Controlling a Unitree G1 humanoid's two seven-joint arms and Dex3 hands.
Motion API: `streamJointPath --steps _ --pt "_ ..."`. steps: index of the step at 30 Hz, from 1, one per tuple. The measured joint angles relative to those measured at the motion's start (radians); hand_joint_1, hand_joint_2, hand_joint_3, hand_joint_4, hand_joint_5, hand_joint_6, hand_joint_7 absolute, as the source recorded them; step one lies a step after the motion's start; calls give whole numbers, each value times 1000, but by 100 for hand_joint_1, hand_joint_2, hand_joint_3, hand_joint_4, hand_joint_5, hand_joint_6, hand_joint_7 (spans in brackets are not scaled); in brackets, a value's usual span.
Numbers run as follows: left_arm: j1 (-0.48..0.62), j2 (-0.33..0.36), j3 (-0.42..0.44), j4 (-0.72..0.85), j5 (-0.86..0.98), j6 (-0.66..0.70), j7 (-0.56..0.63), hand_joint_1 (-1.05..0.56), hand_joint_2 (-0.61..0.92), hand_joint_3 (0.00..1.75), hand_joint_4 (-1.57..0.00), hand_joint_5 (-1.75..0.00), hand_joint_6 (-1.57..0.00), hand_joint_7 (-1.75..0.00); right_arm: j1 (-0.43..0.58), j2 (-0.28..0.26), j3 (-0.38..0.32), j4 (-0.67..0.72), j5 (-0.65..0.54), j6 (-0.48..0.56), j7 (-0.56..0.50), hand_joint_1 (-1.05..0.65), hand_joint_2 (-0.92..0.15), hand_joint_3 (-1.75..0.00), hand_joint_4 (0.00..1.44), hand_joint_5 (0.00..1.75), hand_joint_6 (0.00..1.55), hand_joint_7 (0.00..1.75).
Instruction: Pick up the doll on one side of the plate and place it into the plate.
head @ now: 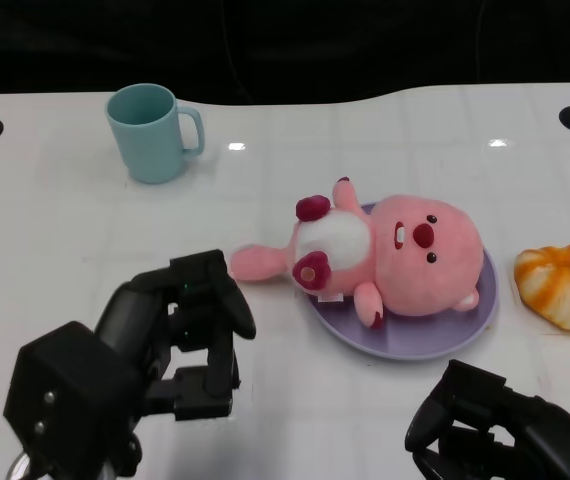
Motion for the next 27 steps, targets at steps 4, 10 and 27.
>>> streamJointPath --steps 4,10,27 --pt "66 3 -3 -68 -10 68 0 -6 31 162 -95 -175 -81 -174 -1 0 1 0 -1 -1 0 -24 -87 -62 65 175 45 166" --pt "123 7 -1 -116 -36 104 -1 -7 38 155 -95 -175 -78 -174 0 0 1 0 0 -1 0 -23 -86 -62 66 175 45 167" --pt "115 35 21 -66 -110 160 -17 -4 41 149 -94 -175 -80 -172 -5 -1 -4 33 0 -36 4 -18 -85 -63 66 175 45 166"
